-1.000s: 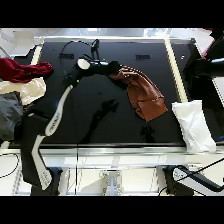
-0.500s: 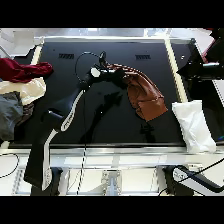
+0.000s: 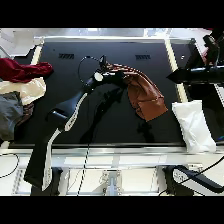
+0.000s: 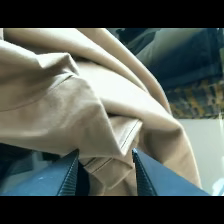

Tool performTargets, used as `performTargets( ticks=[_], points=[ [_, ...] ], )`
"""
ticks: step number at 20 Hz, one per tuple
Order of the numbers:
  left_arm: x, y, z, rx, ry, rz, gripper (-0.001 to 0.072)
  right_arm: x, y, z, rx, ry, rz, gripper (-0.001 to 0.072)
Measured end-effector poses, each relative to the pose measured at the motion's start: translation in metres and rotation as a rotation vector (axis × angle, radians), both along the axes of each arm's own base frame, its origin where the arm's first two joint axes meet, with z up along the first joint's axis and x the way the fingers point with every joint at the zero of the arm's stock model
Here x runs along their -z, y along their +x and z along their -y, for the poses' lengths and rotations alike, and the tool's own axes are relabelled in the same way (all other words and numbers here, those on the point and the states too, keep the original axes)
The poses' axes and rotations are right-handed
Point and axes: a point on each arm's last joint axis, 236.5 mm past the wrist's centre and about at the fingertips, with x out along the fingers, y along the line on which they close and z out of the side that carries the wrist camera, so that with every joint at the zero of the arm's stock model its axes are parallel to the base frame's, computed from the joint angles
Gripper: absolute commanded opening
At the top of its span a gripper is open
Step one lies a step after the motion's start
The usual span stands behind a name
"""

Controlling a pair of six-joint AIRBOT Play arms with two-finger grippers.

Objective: Fold the shirts.

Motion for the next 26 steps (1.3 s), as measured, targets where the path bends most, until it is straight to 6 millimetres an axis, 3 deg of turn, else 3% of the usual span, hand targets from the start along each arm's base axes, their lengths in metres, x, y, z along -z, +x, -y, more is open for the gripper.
performTargets(
  ticks=[2,4,5,7,8,11,14,19,21,23,26],
  points=[
    [0.005,0.003,0.0,-0.024,-0.026,-0.017,0.0214,0.0,0.003,-0.017,-0.03,-0.002,0.024,0.0439],
    [0.007,0.007,-0.001,-0.047,-0.047,-0.023,0.0041,-0.001,0.006,-0.031,-0.053,-0.005,0.047,0.0439],
    [0.009,0.008,-0.002,-0.054,-0.049,-0.019,0.0007,-0.002,0.007,-0.037,-0.063,-0.009,0.057,0.0439],
    [0.007,0.011,-0.002,-0.067,-0.063,-0.011,0.0007,-0.002,0.008,-0.044,-0.076,-0.016,0.069,0.042],
    [0.006,0.012,-0.001,-0.067,-0.069,-0.007,0.0007,-0.002,0.009,-0.045,-0.079,-0.022,0.073,0.0368],
    [-0.005,0.017,-0.007,-0.073,-0.092,0.008,0.0007,0.005,0.008,-0.041,-0.079,-0.066,0.064,0.0362],
    [-0.032,0.024,-0.026,-0.046,-0.087,0.051,0.0007,0.04,-0.004,-0.022,-0.041,-0.126,-0.045,0.0363],
    [-0.095,0.031,-0.088,0.007,-0.051,0.119,0.0006,0.148,-0.051,-0.013,0.028,-0.103,-0.32,0.0363],
    [-0.112,0.024,-0.113,0.045,-0.027,0.115,0.0006,0.177,-0.056,-0.011,0.077,-0.084,-0.341,0.0363],
    [-0.124,0.01,-0.135,0.096,0.008,0.099,0.0006,0.19,-0.049,-0.007,0.131,-0.072,-0.307,0.0363],
    [-0.129,-0.025,-0.16,0.217,0.094,0.041,0.0004,0.193,-0.034,-0.004,0.198,-0.04,-0.242,0.0363]
  ],
)
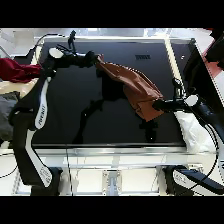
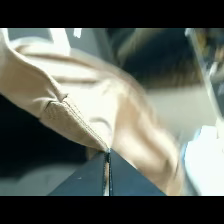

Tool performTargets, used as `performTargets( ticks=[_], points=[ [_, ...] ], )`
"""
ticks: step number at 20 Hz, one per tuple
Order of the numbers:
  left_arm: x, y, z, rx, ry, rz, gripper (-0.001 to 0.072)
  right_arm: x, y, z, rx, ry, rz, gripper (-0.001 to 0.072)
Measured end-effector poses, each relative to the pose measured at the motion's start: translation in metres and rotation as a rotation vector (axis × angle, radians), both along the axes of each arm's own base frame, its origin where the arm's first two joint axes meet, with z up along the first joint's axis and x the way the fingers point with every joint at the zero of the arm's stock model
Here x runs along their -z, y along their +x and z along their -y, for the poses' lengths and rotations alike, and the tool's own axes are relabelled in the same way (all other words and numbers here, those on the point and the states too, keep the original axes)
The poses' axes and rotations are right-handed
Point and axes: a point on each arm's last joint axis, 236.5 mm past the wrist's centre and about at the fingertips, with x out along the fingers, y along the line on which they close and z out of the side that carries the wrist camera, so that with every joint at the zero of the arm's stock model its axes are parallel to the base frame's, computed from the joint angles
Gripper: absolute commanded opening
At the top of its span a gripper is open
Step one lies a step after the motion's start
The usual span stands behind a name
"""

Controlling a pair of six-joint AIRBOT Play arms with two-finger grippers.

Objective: Fold the shirts.

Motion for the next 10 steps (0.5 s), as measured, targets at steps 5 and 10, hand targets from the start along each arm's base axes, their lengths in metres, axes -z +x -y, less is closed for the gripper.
performTargets(
  ticks=[5,10],
  points=[
    [0.032,-0.077,-0.056,0.18,0.331,-0.179,0.0004,-0.001,0.008,-0.002,0.048,0.035,0.035,0.0363],
    [0.053,-0.129,-0.121,0.154,0.598,-0.328,0.0004,-0.003,0.01,-0.006,0.065,0.068,0.038,0.0363]
  ],
)
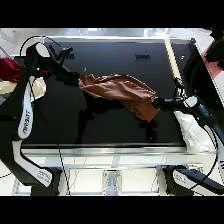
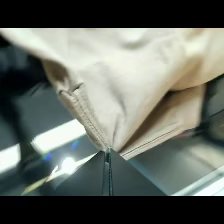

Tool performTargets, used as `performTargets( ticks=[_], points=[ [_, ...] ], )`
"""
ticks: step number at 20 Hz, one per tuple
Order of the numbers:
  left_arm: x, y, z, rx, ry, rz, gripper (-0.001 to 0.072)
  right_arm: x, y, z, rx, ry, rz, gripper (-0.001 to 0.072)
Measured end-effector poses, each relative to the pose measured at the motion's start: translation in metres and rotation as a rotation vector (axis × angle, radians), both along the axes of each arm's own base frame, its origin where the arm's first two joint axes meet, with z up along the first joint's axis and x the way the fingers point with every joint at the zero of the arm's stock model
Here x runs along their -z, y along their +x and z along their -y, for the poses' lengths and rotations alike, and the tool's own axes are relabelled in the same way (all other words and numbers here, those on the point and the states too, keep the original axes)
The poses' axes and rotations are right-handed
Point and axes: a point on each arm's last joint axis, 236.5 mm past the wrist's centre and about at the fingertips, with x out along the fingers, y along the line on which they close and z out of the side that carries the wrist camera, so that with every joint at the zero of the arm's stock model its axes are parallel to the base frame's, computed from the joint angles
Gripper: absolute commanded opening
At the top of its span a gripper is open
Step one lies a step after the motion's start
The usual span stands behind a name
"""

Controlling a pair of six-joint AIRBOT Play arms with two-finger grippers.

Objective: Fold the shirts.

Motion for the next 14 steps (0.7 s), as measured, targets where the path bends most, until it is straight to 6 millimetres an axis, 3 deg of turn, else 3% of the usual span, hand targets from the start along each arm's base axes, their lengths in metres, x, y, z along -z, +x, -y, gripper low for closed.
performTargets(
  ticks=[3,8,10,12,13,14],
  points=[
    [0.021,-0.043,-0.02,-0.016,0.071,-0.092,0.0004,0.001,-0.004,-0.005,-0.008,0.021,-0.02,0.0364],
    [0.08,-0.126,-0.048,-0.115,0.134,-0.204,0.0005,0.006,-0.022,-0.016,-0.05,0.053,-0.094,0.0364],
    [0.094,-0.148,-0.07,-0.194,0.179,-0.206,0.0006,0.007,-0.03,-0.02,-0.068,0.065,-0.123,0.0364],
    [0.096,-0.155,-0.092,-0.276,0.211,-0.168,0.0008,0.008,-0.035,-0.022,-0.079,0.073,-0.142,0.0364],
    [0.095,-0.154,-0.101,-0.317,0.217,-0.14,0.0042,0.008,-0.036,-0.023,-0.084,0.077,-0.149,0.0364],
    [0.091,-0.153,-0.108,-0.35,0.217,-0.109,0.0249,0.009,-0.038,-0.024,-0.086,0.08,-0.154,0.0364]
  ],
)
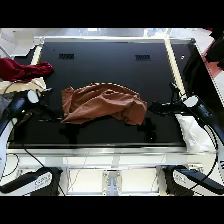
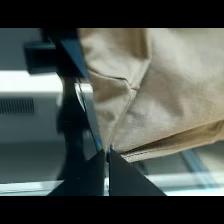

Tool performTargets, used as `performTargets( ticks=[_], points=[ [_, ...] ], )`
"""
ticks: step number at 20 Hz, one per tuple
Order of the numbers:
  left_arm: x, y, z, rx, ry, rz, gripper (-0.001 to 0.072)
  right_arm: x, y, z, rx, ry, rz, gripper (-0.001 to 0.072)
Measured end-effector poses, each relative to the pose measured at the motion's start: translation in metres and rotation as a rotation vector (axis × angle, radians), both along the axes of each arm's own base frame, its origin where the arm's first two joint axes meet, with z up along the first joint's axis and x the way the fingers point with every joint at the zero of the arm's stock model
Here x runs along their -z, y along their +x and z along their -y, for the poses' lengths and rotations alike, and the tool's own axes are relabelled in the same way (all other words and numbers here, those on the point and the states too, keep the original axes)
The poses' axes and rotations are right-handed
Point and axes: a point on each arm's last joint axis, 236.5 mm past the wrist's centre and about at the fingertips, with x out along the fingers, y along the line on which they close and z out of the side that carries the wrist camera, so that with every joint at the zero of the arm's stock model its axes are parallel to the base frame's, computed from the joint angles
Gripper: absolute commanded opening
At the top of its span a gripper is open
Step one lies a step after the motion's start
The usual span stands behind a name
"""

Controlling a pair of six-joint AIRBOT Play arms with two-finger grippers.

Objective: Fold the shirts.

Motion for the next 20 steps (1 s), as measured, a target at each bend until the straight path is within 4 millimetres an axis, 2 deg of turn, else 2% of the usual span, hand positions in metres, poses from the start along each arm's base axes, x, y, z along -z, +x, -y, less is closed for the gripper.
performTargets(
  ticks=[1,2,5,8,13,16,17,18,20],
  points=[
    [-0.004,0.003,-0.004,-0.028,0.001,0.032,0.0563,-0.001,0.0,-0.001,0.0,0.006,-0.002,0.0364],
    [-0.009,0.007,-0.006,-0.05,-0.005,0.069,0.072,-0.001,-0.001,-0.003,0.001,0.014,-0.005,0.0364],
    [-0.021,0.012,-0.002,-0.099,-0.047,0.132,0.072,-0.006,0.0,-0.007,-0.001,0.037,-0.006,0.0364],
    [-0.021,0.008,0.003,-0.156,-0.082,0.125,0.072,-0.015,0.003,-0.01,-0.014,0.049,0.004,0.0364],
    [0.01,-0.014,0.014,-0.218,-0.13,0.067,0.0708,-0.03,0.013,-0.011,-0.019,0.053,0.039,0.0364],
    [0.027,-0.01,0.018,-0.243,-0.146,0.093,0.0705,-0.033,0.015,-0.012,-0.02,0.053,0.047,0.0364],
    [0.031,-0.006,0.022,-0.247,-0.159,0.104,0.0671,-0.033,0.015,-0.011,-0.02,0.053,0.049,0.0364],
    [0.036,-0.001,0.028,-0.25,-0.174,0.116,0.0595,-0.034,0.016,-0.011,-0.02,0.053,0.05,0.0364],
    [0.047,0.003,0.038,-0.249,-0.191,0.111,0.0526,-0.034,0.016,-0.011,-0.021,0.053,0.051,0.0364]
  ],
)
